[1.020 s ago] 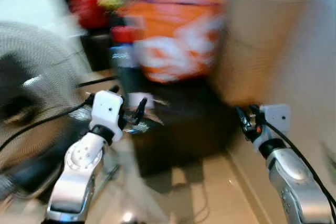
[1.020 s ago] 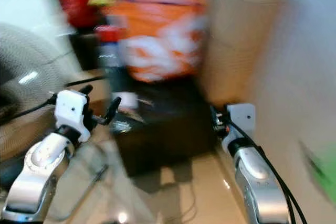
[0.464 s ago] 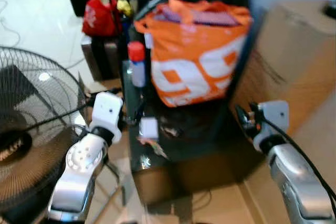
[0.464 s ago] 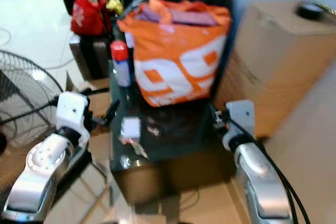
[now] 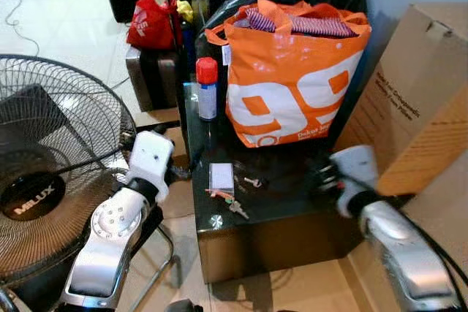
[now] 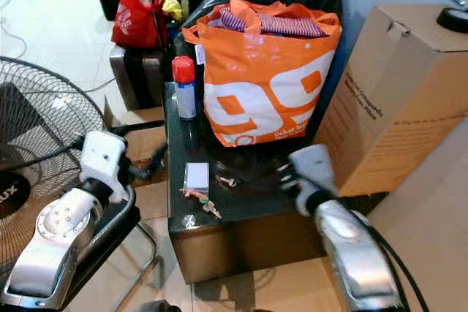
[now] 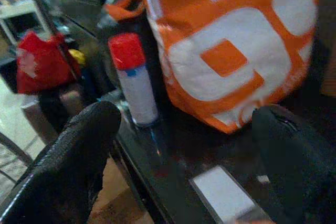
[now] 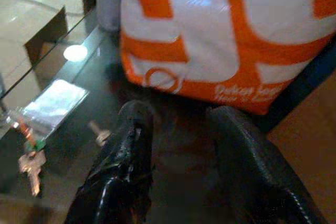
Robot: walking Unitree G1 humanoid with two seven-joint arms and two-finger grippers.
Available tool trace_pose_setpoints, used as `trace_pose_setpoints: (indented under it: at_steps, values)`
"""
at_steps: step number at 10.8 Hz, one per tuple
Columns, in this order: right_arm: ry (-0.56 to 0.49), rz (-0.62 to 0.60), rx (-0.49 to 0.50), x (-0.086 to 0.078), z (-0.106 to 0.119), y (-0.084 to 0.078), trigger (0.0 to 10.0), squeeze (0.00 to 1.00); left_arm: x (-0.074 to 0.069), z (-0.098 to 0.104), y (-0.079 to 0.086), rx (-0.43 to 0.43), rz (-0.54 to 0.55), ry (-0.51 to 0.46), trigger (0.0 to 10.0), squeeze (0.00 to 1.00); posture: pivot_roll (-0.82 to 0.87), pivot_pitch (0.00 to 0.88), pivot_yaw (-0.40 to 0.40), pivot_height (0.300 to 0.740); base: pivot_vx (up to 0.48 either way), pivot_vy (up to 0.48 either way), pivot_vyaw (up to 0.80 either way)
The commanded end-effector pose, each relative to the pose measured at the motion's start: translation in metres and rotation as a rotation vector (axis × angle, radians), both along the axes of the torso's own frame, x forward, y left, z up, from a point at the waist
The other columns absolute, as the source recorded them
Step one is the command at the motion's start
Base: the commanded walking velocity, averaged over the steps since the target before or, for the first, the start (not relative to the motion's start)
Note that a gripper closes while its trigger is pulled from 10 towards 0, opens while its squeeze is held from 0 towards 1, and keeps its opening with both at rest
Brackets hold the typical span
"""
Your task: Hang keys on a hook
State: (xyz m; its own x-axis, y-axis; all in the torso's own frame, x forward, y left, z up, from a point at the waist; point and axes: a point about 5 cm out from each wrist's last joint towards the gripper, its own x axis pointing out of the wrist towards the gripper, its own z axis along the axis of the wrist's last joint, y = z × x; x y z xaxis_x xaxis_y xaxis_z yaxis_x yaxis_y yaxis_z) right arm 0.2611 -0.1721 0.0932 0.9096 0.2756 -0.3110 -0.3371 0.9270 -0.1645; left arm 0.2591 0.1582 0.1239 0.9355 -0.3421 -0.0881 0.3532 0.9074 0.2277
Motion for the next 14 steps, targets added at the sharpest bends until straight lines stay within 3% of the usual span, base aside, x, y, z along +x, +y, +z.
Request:
trace_pose_setpoints:
  at_steps: [1,3,4,7,9,10,12,14]
  values:
    - [0.042,0.0,-0.028,0.007,-0.013,-0.001,10.0,0.0,0.0,-0.012,-0.001,0.029,-0.026,0.035,10.0,0.0,-0.08,0.058,-0.002,0.74,0.0,0.0,0.0]
    - [0.069,-0.089,-0.03,0.019,-0.029,-0.002,10.0,0.0,0.008,-0.014,0.001,0.007,0.031,0.028,10.0,0.0,-0.07,0.097,-0.009,0.74,0.0,0.0,0.0]
    - [0.042,-0.124,0.022,0.018,-0.022,-0.003,10.0,0.0,0.01,-0.01,0.001,-0.044,0.085,0.017,10.0,0.0,-0.07,0.099,-0.009,0.74,0.0,0.0,0.0]
    - [-0.085,-0.089,0.142,0.0,0.002,0.007,10.0,0.0,0.003,-0.014,-0.005,-0.078,0.108,0.008,10.0,0.0,-0.08,0.092,0.007,0.74,0.0,-0.48,0.69]
    - [-0.058,-0.148,0.221,-0.007,0.0,0.003,10.0,0.0,0.001,-0.012,-0.001,-0.09,0.134,-0.024,10.0,0.0,-0.08,0.085,0.007,0.74,0.0,0.0,0.0]
    - [-0.049,-0.154,0.189,-0.01,-0.002,0.002,10.0,0.0,0.002,-0.009,0.004,-0.069,0.157,-0.048,10.0,0.0,-0.08,0.082,0.007,0.74,0.0,0.0,0.0]
    - [-0.09,-0.106,0.138,-0.01,0.002,0.007,10.0,0.0,0.003,-0.001,0.007,-0.116,0.166,-0.082,10.0,0.0,-0.07,0.08,0.007,0.74,0.163,0.0,0.0]
    - [-0.103,-0.05,0.16,-0.011,0.006,0.014,10.0,0.0,0.002,-0.002,0.005,-0.113,0.158,-0.081,10.0,0.0,-0.07,0.08,0.006,0.74,0.328,0.0,0.8]
